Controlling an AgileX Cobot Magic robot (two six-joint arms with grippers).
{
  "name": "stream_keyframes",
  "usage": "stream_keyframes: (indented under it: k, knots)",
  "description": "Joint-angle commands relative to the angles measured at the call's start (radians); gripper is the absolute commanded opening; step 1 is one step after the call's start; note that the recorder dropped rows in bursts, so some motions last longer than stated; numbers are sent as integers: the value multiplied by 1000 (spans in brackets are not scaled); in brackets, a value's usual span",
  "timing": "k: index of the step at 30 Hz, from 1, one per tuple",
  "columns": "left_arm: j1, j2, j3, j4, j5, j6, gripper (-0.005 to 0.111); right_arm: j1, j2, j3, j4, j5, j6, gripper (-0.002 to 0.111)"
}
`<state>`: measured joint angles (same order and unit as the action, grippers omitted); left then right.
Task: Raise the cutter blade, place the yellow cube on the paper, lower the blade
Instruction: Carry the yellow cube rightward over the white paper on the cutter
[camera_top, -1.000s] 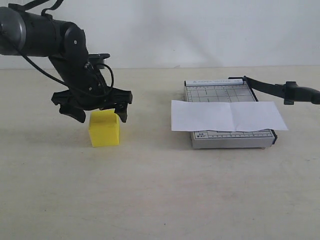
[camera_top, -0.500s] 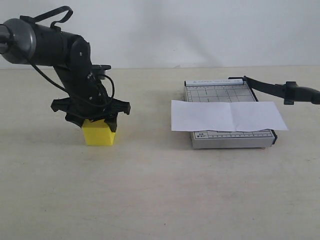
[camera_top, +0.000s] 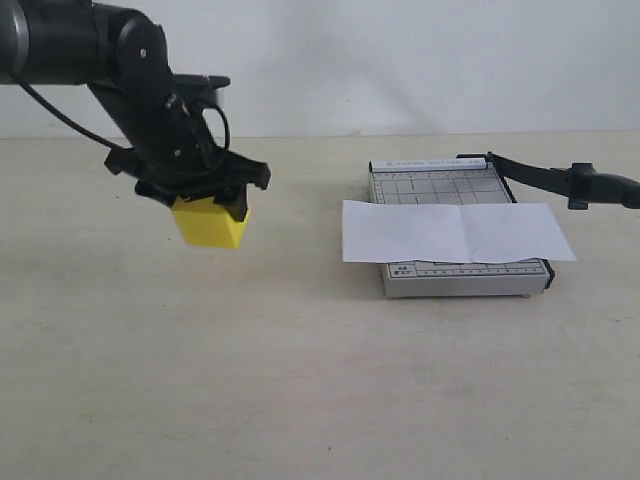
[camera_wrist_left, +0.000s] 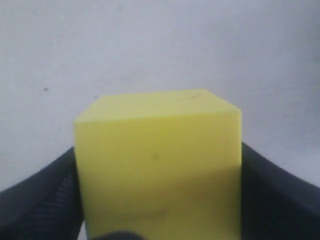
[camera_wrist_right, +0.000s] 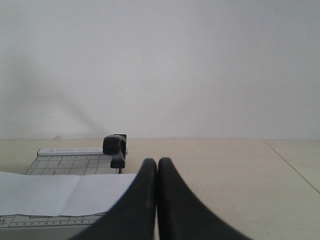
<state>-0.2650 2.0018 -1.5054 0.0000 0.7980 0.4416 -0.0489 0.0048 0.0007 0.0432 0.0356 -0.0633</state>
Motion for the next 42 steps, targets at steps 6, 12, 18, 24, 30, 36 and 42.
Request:
stream_keyframes:
  k: [6,12,18,24,30,36,42]
  knots:
    - [-176,-37,-155,-11,-5,67,4,1,-5,-1,-2,-5,0,0]
    - [-278,-2,-215,-11,-24,76,4,1,-5,-1,-2,-5,0,0]
    - [-350,94,-337,0,-20,76,4,1,-5,-1,-2,-5,0,0]
    - [-364,196,-452,9,-11,66,4,1,-5,-1,-2,-5,0,0]
    - [-364,286,-562,7,31,66,4,1,-5,-1,-2,-5,0,0]
    - [-364,339,-623,12,25,66,4,1,-5,-1,-2,-5,0,0]
    - [-364,367,-631,16,35,66,4,1,-5,-1,-2,-5,0,0]
